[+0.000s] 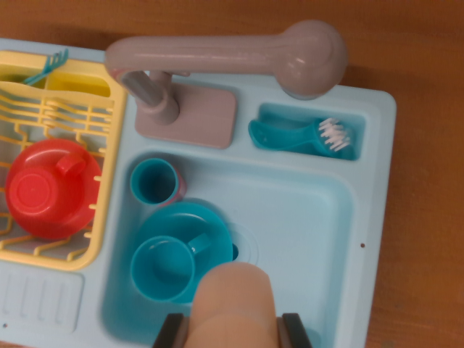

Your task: Pick detergent from the sink

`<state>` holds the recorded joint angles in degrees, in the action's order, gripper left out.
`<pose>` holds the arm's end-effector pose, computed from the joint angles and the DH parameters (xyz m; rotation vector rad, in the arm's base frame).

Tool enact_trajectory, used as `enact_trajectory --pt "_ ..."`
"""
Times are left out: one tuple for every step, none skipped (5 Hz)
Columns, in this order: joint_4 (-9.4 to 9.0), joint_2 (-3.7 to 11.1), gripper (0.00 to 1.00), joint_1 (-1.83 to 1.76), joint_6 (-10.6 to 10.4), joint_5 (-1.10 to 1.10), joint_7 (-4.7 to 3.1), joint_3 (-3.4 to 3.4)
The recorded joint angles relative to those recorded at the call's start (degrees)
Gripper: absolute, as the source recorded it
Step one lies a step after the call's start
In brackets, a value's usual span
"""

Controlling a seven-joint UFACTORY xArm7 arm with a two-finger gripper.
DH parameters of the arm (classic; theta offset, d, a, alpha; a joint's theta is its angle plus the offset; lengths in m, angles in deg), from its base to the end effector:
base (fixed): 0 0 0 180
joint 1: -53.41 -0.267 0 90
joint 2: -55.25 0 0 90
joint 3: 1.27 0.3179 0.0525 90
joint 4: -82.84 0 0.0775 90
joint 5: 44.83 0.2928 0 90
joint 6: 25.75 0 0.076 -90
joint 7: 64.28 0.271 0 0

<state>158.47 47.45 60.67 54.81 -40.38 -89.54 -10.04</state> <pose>0.3879 -0.0924 0.3662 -3.0561 -0.2313 -0.1222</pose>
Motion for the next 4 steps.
enact_trajectory --pt "1.19 -0.43 1.00 0.00 1.6 -0.19 0.24 0.00" --pt "1.19 -0.43 1.00 0.00 1.6 -0.19 0.24 0.00" --pt "2.09 -0.75 1.00 0.00 2.8 -0.33 0.42 0.00" --pt "2.09 -0.75 1.00 0.00 2.8 -0.33 0.42 0.00"
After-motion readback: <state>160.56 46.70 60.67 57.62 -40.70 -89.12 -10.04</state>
